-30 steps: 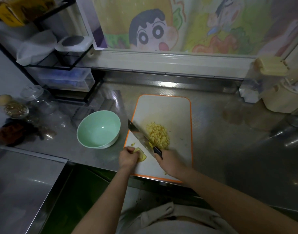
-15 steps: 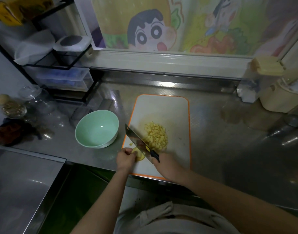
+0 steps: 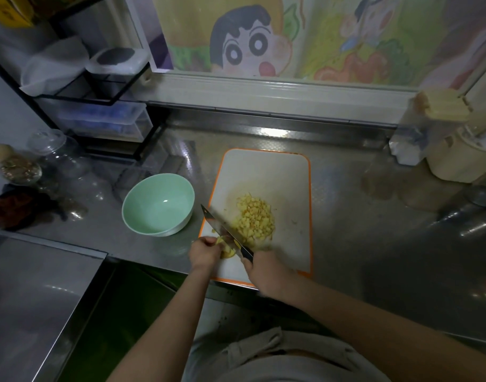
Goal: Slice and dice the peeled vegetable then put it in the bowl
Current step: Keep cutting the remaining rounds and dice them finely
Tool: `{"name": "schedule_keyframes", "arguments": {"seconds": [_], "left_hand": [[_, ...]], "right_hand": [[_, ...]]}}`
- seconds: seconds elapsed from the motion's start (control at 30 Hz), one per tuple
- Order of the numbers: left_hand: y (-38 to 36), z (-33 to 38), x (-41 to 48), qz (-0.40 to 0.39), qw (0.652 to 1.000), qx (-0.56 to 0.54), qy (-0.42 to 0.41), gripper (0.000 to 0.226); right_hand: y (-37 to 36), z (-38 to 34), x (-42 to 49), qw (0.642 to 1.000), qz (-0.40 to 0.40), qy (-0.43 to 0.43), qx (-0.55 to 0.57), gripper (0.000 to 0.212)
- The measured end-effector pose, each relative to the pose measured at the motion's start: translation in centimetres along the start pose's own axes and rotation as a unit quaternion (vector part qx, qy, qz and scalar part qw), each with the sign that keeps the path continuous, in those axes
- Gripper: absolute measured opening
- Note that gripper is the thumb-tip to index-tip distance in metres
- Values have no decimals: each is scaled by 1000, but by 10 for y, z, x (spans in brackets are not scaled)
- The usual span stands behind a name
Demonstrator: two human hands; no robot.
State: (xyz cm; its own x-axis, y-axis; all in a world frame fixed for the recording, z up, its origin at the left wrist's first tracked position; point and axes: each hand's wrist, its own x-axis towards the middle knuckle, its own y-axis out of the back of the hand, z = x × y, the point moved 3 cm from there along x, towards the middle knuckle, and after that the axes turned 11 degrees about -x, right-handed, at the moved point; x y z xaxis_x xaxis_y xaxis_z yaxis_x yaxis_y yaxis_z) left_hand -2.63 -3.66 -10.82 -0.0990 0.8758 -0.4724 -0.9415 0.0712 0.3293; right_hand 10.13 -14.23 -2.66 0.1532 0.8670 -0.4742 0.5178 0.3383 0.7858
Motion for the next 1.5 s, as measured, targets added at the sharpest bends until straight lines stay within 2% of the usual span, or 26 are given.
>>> {"name": "schedule_keyframes", "arguments": {"seconds": [0.13,0.3,0.47,0.6,0.77,0.97,1.13,1.3,1.43,1.5], "left_hand": [[0,2,-1,8,1000,-9,-6,29],[1,3,-3,21,1000,-4,-14,32],[1,3,-2,18,1000,0,-13,27],[1,3,-4,16,1000,4,-11,18],[1,4,-6,8,1000,-2,-9,11],[2,5,-8,2,1000,-8,-7,11],[4,7,-11,6,999,-33,-5,25],[4,8,-13,4,999,-39,-8,26],[4,6,-12,6,999,-35,-10,25],[4,5,-11,6,999,-32,-15,24]], "right_hand": [[-5,-1,-1,1000,7,4,-22,37],[-14,-3,4,1000,-12,2,-6,38],[-19,0,6,999,37,-14,-5,40],[-24,1,7,1000,7,-7,3,39],[-21,0,7,999,22,-26,31,42],[-13,1,5,999,6,-32,31,42],[-14,-2,2,1000,-3,-17,24,36],[-7,-4,-11,1000,-12,-12,11,42],[-4,4,-19,1000,-17,-11,19,32],[-7,5,-20,1000,-19,-17,11,37]]}}
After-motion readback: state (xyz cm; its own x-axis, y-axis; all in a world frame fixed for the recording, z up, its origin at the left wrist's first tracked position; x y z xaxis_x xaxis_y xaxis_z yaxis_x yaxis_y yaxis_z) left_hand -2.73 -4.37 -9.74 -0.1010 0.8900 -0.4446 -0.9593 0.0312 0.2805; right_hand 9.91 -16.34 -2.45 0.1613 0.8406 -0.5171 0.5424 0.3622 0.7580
